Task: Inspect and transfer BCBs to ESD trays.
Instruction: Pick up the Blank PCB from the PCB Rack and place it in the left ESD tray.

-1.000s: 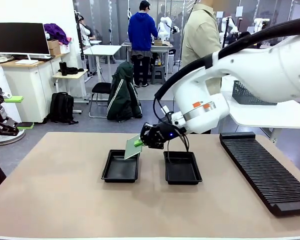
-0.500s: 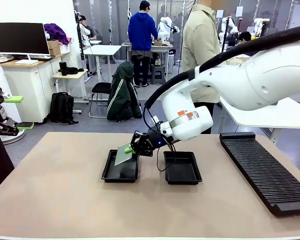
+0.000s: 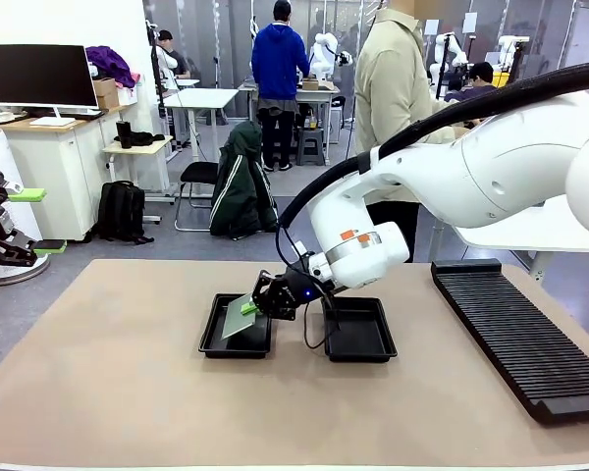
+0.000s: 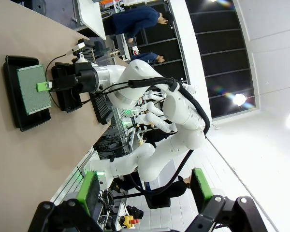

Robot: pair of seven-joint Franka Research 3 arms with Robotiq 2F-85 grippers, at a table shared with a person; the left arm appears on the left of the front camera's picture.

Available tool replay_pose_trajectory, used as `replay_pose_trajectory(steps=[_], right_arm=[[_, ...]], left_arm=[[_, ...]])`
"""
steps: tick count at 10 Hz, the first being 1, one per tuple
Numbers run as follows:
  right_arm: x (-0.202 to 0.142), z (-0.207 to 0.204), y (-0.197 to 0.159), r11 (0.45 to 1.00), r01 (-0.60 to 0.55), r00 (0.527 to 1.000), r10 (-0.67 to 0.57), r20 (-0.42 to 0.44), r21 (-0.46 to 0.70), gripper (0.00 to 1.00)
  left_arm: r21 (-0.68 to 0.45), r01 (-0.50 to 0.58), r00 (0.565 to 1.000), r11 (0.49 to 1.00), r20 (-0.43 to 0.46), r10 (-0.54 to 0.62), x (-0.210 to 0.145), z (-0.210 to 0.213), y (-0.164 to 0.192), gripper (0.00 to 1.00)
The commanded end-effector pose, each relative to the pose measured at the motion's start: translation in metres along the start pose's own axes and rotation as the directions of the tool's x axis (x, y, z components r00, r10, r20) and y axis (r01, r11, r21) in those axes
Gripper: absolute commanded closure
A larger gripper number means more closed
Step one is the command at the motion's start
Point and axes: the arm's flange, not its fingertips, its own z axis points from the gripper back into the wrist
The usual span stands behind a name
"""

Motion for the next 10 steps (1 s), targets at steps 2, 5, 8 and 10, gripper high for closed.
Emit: replay_pose_trajectory(steps=[2, 5, 8, 10], right_arm=[[0.0008, -0.0153, -0.0033, 1.0, 0.004, 0.999, -0.003, 0.045, -0.011, 0.98], [0.001, -0.0093, -0.0044, 1.0, 0.004, 1.0, -0.004, 0.006, -0.013, 0.98], [0.001, -0.0093, -0.0044, 1.0, 0.004, 1.0, -0.004, 0.006, -0.013, 0.98], [0.001, -0.0093, -0.0044, 1.0, 0.004, 1.0, -0.004, 0.006, -0.013, 0.98]], left_arm=[[-0.002, 0.002, 1.0, 1.0, 0.004, -0.002, -0.0007, 0.0003, -0.0015, 0.0], [-0.002, 0.002, 1.0, 1.0, 0.004, -0.002, -0.0007, 0.0003, -0.0015, 0.0], [-0.002, 0.002, 1.0, 1.0, 0.004, -0.002, -0.0007, 0.0003, -0.0015, 0.0], [-0.002, 0.002, 1.0, 1.0, 0.004, -0.002, -0.0007, 0.0003, -0.0015, 0.0]])
